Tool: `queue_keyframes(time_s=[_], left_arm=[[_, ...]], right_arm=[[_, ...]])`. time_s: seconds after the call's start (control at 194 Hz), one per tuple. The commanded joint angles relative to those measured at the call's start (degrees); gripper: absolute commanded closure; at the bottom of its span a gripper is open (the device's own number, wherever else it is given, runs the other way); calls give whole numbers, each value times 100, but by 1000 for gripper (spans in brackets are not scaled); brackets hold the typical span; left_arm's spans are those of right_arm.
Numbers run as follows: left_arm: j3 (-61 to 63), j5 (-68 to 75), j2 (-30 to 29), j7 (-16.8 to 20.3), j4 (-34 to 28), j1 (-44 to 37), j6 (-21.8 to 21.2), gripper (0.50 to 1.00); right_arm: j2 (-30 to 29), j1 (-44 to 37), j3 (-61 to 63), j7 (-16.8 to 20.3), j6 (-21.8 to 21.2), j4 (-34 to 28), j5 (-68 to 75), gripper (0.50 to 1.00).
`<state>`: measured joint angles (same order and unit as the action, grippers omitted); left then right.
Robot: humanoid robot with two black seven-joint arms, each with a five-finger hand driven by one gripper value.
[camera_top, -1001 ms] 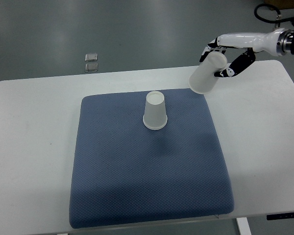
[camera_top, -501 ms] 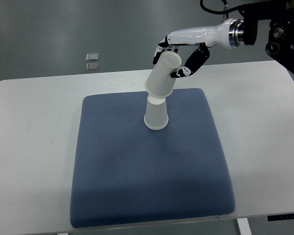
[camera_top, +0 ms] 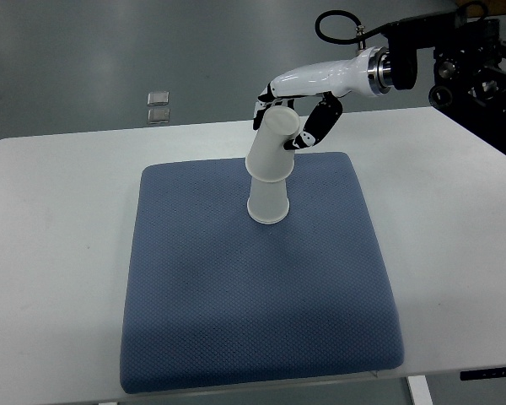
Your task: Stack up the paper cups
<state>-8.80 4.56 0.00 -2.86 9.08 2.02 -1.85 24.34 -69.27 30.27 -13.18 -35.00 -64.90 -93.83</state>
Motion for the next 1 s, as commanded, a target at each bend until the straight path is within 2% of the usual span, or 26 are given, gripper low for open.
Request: queue_keyframes(time_s=[0.0,0.237,0.692,0.846,0.913,0.996], left_arm=[[1,1,0,-4,-3,0,0,500],[1,1,0,-4,-3,0,0,500],[1,1,0,-4,-3,0,0,500],[1,-7,0,-4,-3,0,0,500],[-8,1,0,5,-3,0,0,500],[1,1,0,-4,6,0,0,500]], right_arm=[[-8,-8,-22,0,0,-5,-12,944],[-122,10,-22,158,0,-5,-12,944],[-237,10,-224,202,0,4,-30,942],[-263,45,-224,202,0,56,-83,930],[-307,53,-224,202,0,91,-83,902],[-324,62,-224,202,0,118,-83,897]])
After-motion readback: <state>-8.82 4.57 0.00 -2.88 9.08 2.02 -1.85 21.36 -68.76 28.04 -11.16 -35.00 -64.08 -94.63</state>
